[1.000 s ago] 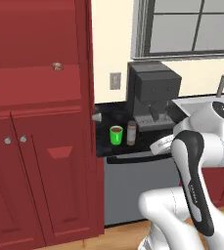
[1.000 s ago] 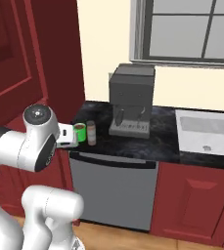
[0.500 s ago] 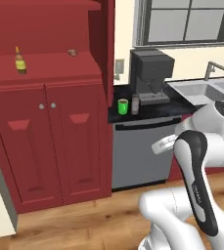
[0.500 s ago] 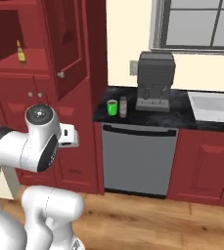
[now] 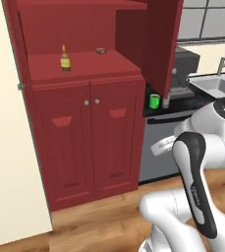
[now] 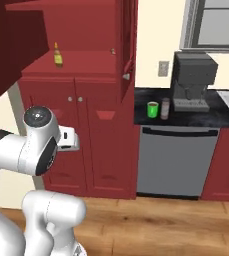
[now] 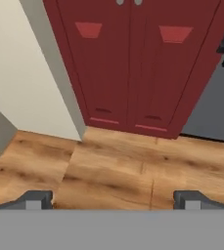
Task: Pick the cinnamon and honey bottle from the cabinet and place them next to the mug.
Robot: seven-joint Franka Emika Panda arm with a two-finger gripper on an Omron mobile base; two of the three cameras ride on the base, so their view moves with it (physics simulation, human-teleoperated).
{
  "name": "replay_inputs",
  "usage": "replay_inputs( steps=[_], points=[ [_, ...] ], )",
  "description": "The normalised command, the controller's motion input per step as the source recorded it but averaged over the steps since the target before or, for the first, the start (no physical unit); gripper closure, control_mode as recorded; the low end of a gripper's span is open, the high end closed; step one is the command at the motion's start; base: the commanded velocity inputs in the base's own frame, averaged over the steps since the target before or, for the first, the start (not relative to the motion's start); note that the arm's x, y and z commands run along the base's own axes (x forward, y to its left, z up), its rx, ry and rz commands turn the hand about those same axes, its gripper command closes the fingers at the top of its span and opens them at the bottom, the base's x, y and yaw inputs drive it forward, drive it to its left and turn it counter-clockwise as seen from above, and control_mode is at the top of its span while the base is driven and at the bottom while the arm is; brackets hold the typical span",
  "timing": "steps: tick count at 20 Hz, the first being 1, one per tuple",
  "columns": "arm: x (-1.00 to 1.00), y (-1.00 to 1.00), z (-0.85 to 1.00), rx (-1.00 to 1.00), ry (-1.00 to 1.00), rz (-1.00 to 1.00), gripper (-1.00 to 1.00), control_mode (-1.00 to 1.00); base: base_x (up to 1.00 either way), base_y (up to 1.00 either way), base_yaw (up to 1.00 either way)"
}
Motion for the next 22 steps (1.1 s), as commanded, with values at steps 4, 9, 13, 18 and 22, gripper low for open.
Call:
replay_inputs(
  steps=[4,9,13,18,22],
  points=[
    [0.0,0.0,0.0,0.0,0.0,0.0,-1.0,1.0,0.38,0.5,-0.14],
    [0.0,0.0,0.0,0.0,0.0,0.0,-1.0,1.0,0.57,0.02,0.0],
    [0.0,0.0,0.0,0.0,0.0,0.0,-1.0,1.0,0.7,0.16,-0.01],
    [0.0,0.0,0.0,0.0,0.0,0.0,-1.0,1.0,0.85,0.43,-0.04],
    [0.0,0.0,0.0,0.0,0.0,0.0,-1.0,1.0,0.85,0.45,-0.06]
  ],
)
